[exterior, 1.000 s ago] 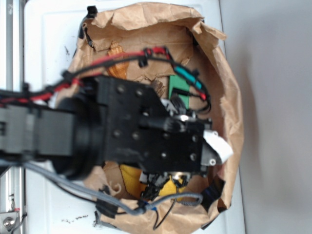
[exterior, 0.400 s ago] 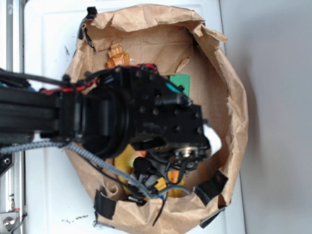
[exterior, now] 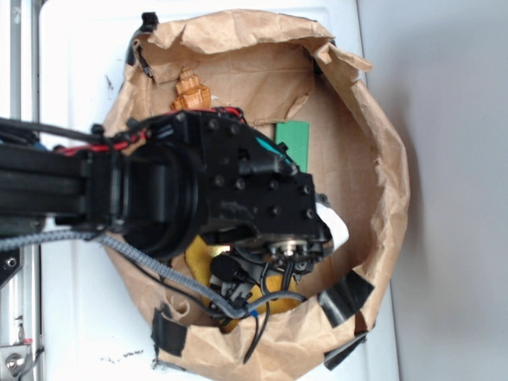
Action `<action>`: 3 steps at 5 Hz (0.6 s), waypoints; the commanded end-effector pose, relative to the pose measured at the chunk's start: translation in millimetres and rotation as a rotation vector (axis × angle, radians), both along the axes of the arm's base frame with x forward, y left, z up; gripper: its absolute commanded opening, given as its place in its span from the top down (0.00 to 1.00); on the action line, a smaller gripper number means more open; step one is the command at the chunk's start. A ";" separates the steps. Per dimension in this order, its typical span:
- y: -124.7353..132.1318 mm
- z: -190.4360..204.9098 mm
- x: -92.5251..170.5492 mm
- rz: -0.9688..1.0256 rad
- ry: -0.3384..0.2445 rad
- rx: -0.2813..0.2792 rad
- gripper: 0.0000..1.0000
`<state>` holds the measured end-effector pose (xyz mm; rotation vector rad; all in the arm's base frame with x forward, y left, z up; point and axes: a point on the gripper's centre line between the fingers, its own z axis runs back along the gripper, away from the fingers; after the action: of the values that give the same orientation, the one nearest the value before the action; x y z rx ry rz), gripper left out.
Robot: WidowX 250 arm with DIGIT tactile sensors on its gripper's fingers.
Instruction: Grab the yellow cloth.
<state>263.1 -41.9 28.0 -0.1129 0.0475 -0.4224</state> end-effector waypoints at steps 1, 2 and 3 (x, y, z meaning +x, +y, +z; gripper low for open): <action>33.1 60.0 16.4 0.207 -0.167 0.012 1.00; 57.5 91.6 26.9 0.339 -0.206 -0.002 1.00; 72.1 128.0 32.0 0.443 -0.242 0.055 1.00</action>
<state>296.4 30.1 132.5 -0.0265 -0.1322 -0.0124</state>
